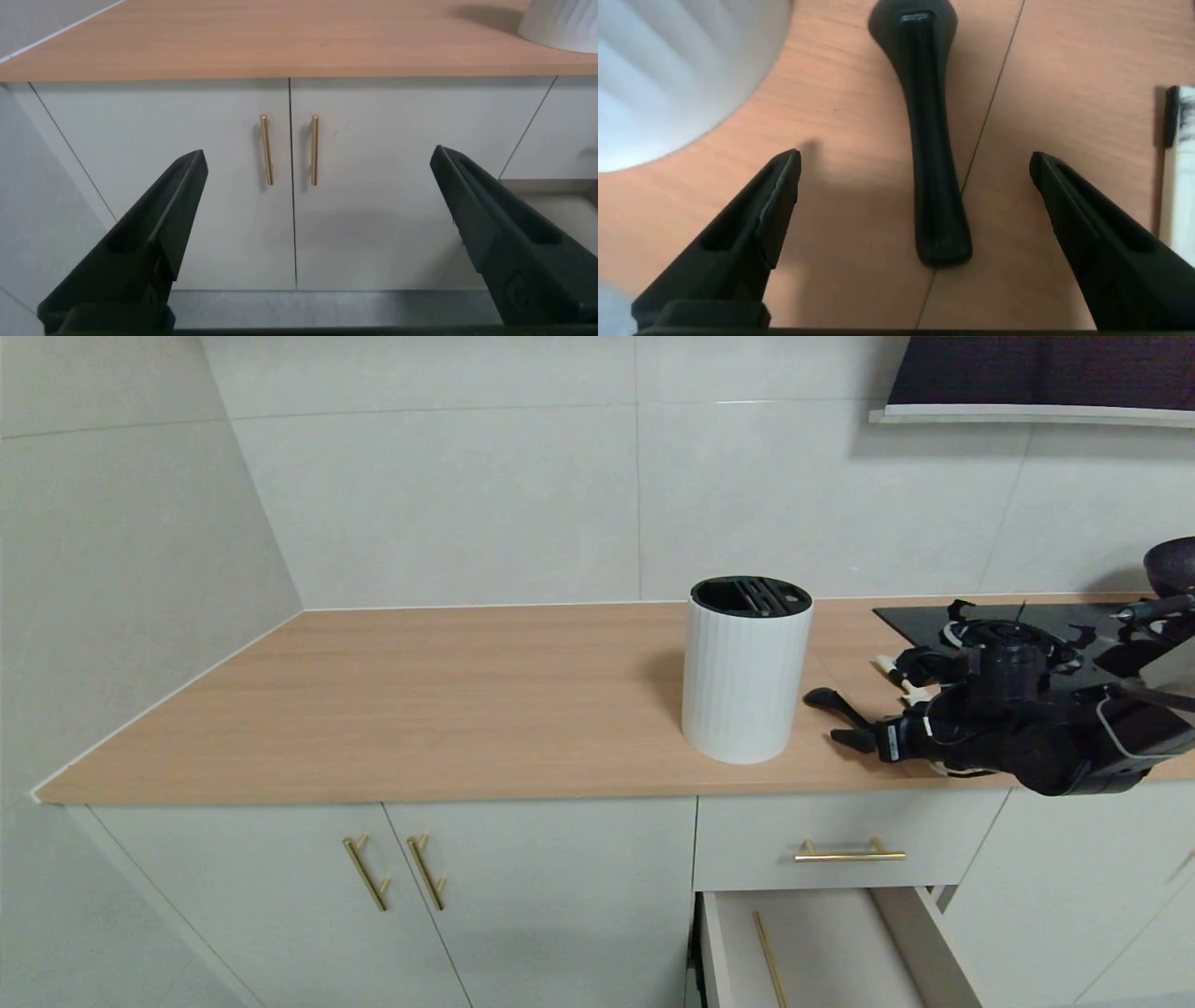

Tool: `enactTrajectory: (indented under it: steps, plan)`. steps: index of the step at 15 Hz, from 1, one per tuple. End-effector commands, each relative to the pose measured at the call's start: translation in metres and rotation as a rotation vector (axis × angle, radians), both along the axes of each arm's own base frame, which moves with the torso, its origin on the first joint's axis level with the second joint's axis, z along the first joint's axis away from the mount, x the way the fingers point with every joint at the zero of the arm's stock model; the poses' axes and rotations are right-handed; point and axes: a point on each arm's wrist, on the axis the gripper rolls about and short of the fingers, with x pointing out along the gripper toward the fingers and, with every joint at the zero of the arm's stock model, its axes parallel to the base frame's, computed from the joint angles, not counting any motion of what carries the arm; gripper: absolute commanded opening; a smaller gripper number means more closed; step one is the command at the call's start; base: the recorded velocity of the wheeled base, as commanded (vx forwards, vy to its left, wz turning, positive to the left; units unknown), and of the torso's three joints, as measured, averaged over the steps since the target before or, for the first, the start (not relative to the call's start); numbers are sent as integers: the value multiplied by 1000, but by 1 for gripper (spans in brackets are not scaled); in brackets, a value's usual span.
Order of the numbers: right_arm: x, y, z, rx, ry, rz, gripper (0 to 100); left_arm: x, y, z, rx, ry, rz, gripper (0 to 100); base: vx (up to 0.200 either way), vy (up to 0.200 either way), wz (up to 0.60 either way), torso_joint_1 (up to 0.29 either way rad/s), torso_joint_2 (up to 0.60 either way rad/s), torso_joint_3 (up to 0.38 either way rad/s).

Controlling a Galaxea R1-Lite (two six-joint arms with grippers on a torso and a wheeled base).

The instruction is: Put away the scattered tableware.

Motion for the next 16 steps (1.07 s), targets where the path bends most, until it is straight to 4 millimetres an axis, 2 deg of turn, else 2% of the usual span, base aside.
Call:
enactTrajectory:
  steps: [1, 3, 4, 11, 16]
  plan:
    - [2, 2, -7, -4, 11, -1, 100, 0, 0, 0, 0, 0, 0, 100, 0, 0, 0, 0, 0, 0]
    - [3, 2, -8, -4, 10, -1, 100, 0, 0, 0, 0, 0, 0, 100, 0, 0, 0, 0, 0, 0]
    - [3, 2, -8, -4, 10, -1, 0, 0, 0, 0, 0, 0, 0, 100, 0, 0, 0, 0, 0, 0]
    - [2, 6, -9, -6, 14, 5, 0, 0, 0, 0, 0, 0, 0, 100, 0, 0, 0, 0, 0, 0]
    - [1, 9, 5, 1, 8, -67, 0, 0, 0, 0, 0, 0, 0, 100, 0, 0, 0, 0, 0, 0]
